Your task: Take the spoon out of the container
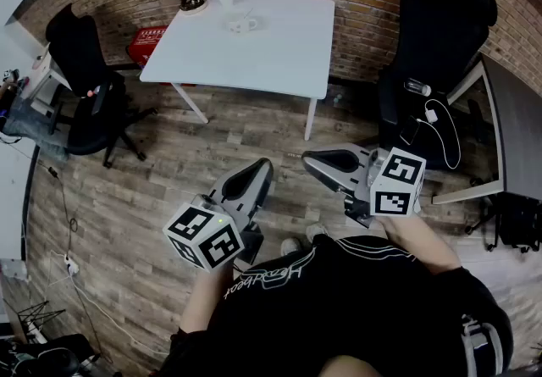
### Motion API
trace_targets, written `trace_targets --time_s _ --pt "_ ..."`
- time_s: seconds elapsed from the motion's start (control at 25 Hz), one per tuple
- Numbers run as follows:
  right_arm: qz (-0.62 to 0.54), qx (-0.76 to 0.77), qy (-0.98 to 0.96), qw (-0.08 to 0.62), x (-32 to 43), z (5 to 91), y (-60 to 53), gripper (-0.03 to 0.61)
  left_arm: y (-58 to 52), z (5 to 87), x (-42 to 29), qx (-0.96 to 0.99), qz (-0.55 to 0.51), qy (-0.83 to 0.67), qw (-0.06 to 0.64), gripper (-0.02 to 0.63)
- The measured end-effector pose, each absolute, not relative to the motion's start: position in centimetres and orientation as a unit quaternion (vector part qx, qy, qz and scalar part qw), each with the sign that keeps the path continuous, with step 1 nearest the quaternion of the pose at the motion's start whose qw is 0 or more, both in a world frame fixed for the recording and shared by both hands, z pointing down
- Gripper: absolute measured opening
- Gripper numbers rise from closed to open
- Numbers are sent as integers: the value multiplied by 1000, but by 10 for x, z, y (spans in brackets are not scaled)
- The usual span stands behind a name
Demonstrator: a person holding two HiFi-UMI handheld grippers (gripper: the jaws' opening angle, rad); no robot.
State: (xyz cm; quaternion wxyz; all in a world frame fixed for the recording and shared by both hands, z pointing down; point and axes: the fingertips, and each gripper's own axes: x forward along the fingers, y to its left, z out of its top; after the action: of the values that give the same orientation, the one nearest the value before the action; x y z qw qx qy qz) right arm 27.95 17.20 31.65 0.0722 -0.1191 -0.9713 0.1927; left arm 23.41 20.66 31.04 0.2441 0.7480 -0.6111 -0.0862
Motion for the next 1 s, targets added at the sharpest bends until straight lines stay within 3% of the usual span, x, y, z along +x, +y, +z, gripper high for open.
trace_targets --time_s 1.0 --pt "182 -124 -975 39 221 300 212 -3 252 293 172 745 -92 -625 214 5"
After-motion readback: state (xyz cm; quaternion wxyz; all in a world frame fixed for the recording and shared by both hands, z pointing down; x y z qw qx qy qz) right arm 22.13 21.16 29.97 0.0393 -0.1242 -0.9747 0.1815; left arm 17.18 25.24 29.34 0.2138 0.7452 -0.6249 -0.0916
